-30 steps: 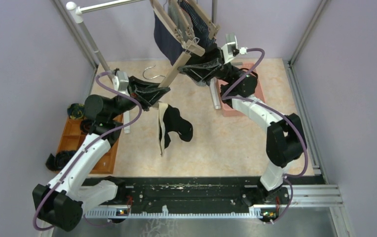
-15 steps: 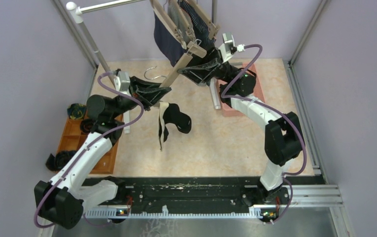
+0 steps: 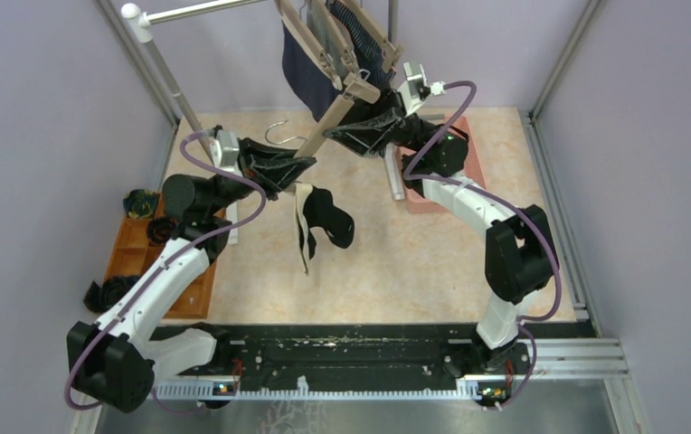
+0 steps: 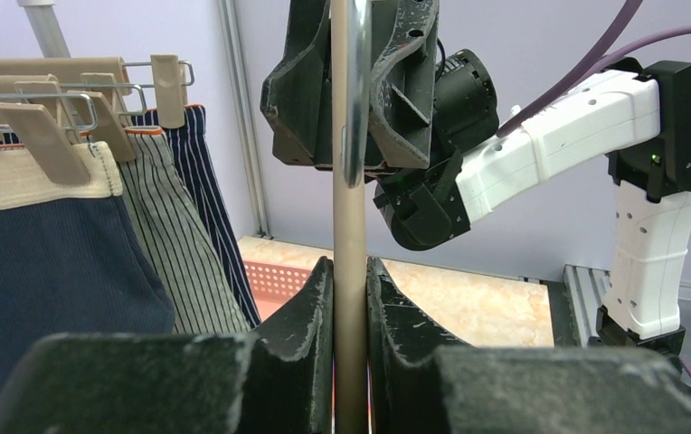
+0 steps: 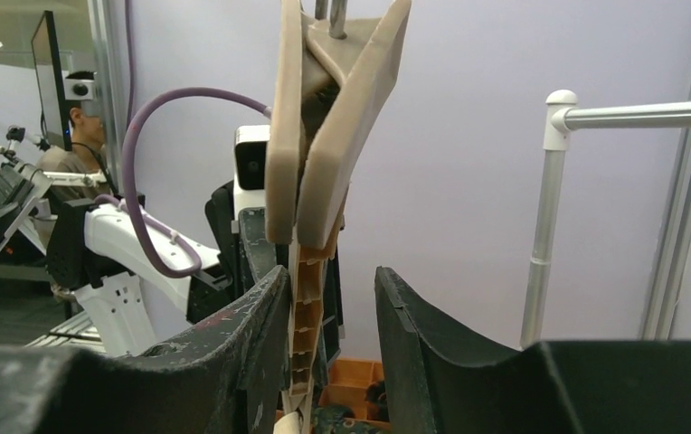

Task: Remove the underwear clipped to the hanger
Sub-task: Remove the underwear from the hanger.

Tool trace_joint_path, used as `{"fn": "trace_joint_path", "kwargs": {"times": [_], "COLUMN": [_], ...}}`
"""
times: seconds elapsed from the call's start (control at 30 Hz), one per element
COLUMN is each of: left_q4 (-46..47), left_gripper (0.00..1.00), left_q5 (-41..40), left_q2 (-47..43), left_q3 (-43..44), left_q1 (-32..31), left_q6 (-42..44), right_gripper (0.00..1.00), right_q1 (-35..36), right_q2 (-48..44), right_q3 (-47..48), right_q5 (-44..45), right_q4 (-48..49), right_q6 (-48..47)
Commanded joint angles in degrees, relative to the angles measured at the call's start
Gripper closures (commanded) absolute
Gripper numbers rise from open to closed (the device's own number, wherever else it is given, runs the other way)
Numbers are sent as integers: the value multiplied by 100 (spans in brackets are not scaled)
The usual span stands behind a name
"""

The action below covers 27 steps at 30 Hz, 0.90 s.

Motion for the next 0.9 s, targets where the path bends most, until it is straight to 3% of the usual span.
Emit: {"fn": "trace_joint_path", "kwargs": {"times": [0.0, 0.13, 0.3, 0.4, 0.67, 0.87], "left_q4": [570, 600, 582, 588, -212, -1084], "left_gripper": [100, 100, 100, 100, 91, 64], "left_q5": [55, 77, 63, 53, -270, -478], "left_q2": [39, 81, 65, 26, -247, -661], "left_q3": [18, 50, 35, -2, 10, 18], "left_q1": [-92, -108, -122, -124, -125, -119], "left_q6": [-70, -72, -61, -43, 373, 1091], "right_gripper": [60, 64, 81, 100, 100, 100], "right_q1": [75, 121, 194, 220, 226, 217], "right_q2": [-78, -58, -43, -72, -189, -216], "right_q3": [140, 190, 254, 267, 281, 333], "right_q5": [-62, -102, -155, -153, -128, -185], "right_q4": [10, -43, -124, -196, -377, -275], "right_q6": [-58, -71, -92, -123, -134, -107]}}
